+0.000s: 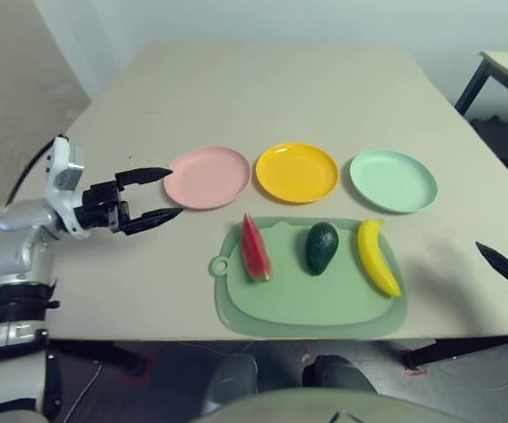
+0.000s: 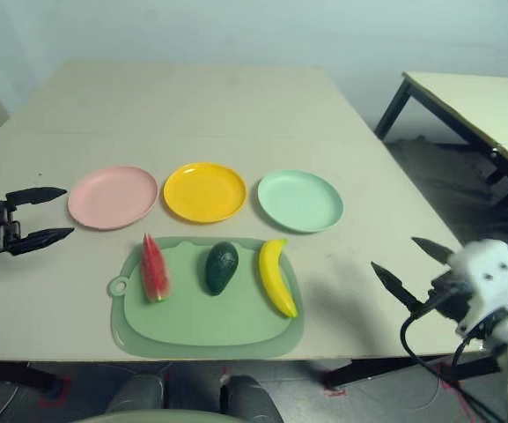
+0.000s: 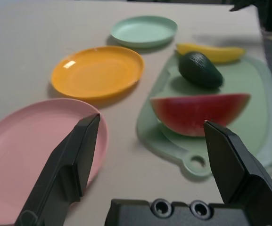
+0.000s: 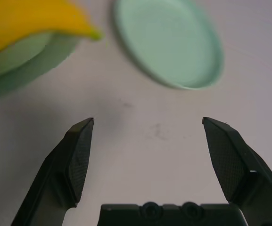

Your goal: Place the fruits into color-matched plates.

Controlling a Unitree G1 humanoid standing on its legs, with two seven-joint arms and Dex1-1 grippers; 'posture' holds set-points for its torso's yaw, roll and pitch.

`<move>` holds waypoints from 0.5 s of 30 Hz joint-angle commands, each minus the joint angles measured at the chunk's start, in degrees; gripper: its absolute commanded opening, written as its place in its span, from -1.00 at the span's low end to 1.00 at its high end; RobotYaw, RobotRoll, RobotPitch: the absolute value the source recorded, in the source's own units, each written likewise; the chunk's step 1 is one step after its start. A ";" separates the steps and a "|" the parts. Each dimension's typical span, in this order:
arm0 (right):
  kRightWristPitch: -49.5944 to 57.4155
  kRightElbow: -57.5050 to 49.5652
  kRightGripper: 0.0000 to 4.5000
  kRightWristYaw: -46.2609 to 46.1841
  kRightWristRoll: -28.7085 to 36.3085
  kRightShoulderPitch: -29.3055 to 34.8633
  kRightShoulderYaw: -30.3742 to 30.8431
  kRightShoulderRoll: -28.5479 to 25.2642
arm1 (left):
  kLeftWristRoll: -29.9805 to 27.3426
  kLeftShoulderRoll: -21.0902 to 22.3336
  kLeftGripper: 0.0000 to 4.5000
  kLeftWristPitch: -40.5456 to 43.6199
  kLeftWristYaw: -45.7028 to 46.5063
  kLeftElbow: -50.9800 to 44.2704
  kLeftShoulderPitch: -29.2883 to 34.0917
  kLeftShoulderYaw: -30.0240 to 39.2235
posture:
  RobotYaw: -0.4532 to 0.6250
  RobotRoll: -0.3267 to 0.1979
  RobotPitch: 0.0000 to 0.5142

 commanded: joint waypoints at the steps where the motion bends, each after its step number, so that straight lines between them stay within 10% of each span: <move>1: 0.52 -1.58 1.00 4.18 -3.25 -2.97 0.79 -6.23 | 1.14 -0.71 0.99 0.18 -1.40 -0.58 -1.31 -2.38 | 0.19 0.25 -0.67; 7: -11.65 2.25 1.00 14.10 -7.45 -19.28 13.06 -14.70 | 2.14 -2.61 0.99 -1.03 -2.05 1.24 -2.60 -6.20 | 0.11 0.25 -0.69; 15: -25.32 9.03 1.00 26.26 -10.52 -42.03 32.91 -6.70 | 3.01 -6.34 0.99 -3.47 -2.05 2.49 -6.24 -10.27 | 0.12 0.25 -0.75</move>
